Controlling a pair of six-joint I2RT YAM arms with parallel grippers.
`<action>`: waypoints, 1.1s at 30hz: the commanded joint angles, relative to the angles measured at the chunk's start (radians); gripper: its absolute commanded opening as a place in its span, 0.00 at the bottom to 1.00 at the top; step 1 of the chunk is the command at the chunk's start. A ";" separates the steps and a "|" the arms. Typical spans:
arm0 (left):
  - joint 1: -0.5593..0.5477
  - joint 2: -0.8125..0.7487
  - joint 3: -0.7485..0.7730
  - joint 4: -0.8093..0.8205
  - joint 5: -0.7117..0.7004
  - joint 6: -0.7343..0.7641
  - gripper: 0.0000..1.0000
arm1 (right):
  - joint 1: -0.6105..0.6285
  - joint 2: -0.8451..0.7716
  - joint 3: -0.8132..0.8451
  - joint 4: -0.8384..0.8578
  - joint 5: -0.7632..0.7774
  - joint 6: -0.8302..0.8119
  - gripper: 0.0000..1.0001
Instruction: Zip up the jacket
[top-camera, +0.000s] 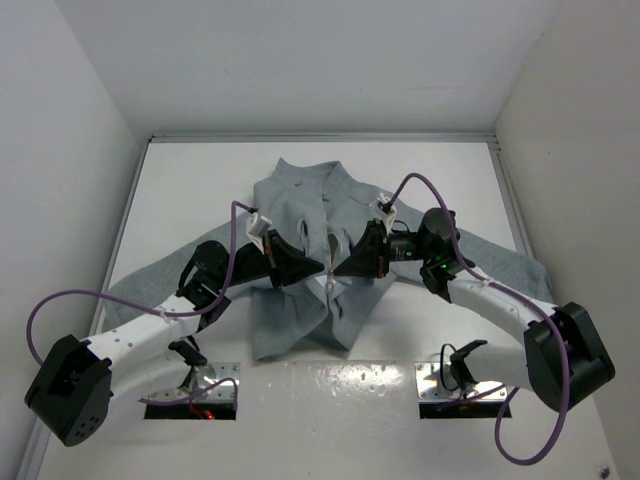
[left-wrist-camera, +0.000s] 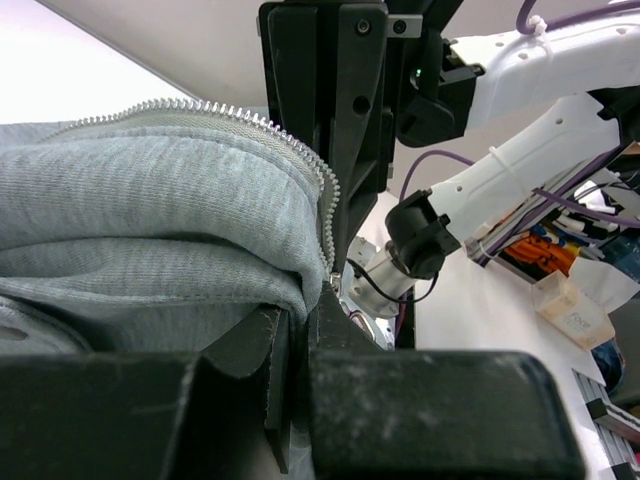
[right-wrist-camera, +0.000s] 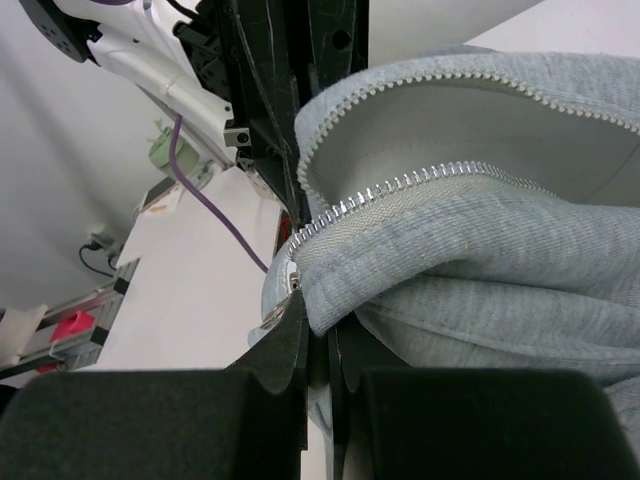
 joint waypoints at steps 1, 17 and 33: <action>-0.029 -0.001 0.017 -0.016 0.047 0.012 0.00 | 0.002 -0.004 0.071 0.084 0.008 -0.030 0.00; -0.083 -0.058 0.017 -0.175 0.091 0.277 0.00 | -0.038 -0.017 0.045 0.029 0.028 -0.099 0.00; -0.129 -0.057 0.096 -0.530 0.027 0.599 0.00 | -0.033 -0.054 0.033 0.049 -0.024 -0.050 0.00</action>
